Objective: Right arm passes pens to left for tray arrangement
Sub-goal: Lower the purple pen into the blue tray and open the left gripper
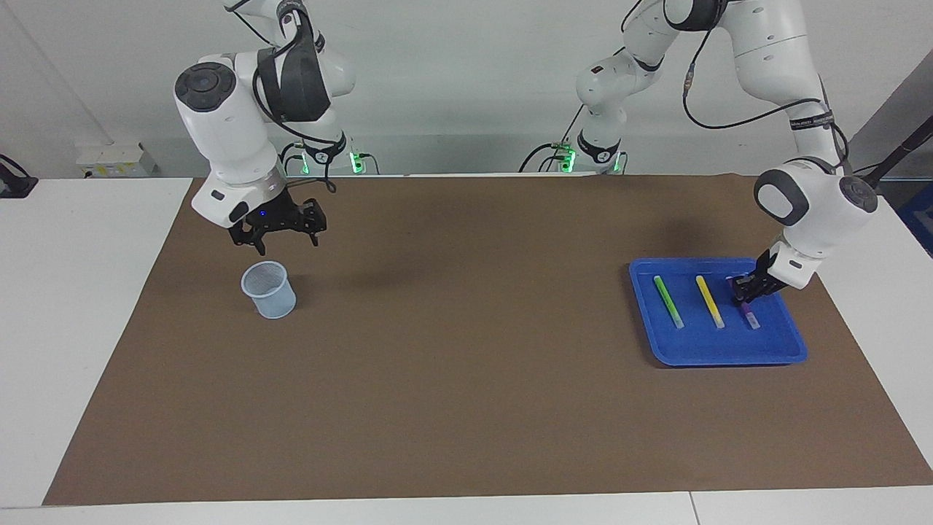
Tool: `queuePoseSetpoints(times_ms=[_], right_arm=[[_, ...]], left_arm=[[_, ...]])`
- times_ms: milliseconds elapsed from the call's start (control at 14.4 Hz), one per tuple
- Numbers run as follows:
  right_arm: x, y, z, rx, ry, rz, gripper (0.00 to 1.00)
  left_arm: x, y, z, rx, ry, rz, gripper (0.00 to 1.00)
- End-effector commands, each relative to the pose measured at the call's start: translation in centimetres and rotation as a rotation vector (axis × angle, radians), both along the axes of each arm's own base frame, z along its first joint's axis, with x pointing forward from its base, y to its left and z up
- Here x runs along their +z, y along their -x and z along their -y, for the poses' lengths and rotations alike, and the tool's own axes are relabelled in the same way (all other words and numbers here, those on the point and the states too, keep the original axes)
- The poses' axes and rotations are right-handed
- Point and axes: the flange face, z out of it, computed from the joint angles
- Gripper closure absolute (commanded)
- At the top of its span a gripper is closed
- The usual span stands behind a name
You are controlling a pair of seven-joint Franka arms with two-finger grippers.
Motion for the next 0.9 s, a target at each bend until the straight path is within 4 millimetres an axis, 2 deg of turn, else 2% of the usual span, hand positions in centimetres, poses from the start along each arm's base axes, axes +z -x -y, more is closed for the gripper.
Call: queuePoseSetpoints(times_ms=[0,70,139,418,557,835], right_arm=[[1.2,0.6,-1.2,0.033,-0.016,-0.002,0.0],[1.8,0.5,-1.4,0.034,-0.019,0.003,0.0],[2.2,0.5,-1.3,0.033,-0.018,0.001,0.0],[4.1,0.4,-0.8,0.022,-0.02,0.003,0.0],[4.5,0.6,-0.5,0.017,-0.018,-0.009,0.0],[4.2,1.0,0.1,0.006,-0.015,-0.031,0.0]], left_arm=[[0.2,-0.3,-0.1,-0.019,-0.02,0.017,0.19],[0.2,-0.3,-0.2,-0.018,-0.019,0.016,0.07],[0.3,-0.3,-0.2,-0.015,-0.017,0.015,0.03],[0.8,-0.7,-0.3,-0.013,-0.013,0.018,0.0],[1.4,-1.0,-0.3,-0.013,-0.011,0.013,0.0],[5.0,-2.8,0.1,-0.023,-0.003,0.002,0.0]])
